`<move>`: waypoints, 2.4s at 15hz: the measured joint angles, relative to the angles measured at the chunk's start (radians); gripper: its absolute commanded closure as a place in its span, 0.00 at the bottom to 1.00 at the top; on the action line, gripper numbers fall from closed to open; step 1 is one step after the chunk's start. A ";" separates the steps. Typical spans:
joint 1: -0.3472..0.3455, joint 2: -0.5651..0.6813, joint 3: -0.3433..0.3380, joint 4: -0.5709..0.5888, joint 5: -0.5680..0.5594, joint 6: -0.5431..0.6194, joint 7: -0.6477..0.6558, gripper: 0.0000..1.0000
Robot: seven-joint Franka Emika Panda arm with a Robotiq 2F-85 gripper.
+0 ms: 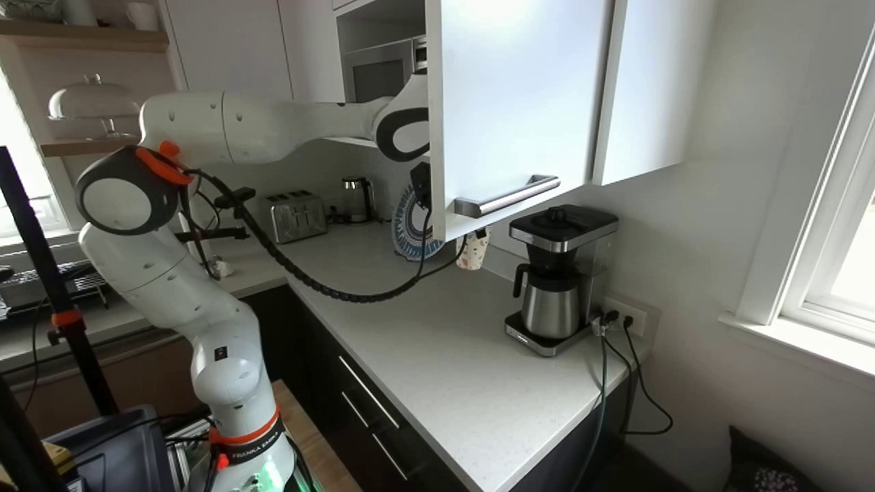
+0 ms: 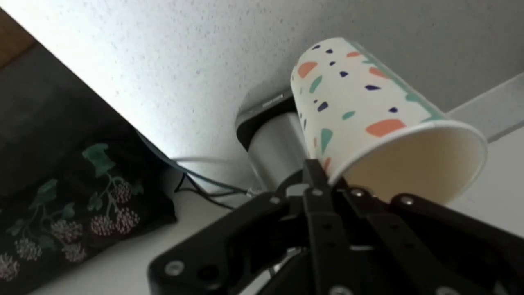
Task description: Place the coffee cup upright then put it in the open upper cabinet.
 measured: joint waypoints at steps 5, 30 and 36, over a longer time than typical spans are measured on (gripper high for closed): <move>0.006 0.002 -0.021 0.137 0.001 0.005 -0.130 0.99; 0.070 0.178 -0.206 0.668 0.304 -0.178 -0.321 0.99; 0.061 0.234 -0.243 0.769 0.395 -0.244 -0.322 0.99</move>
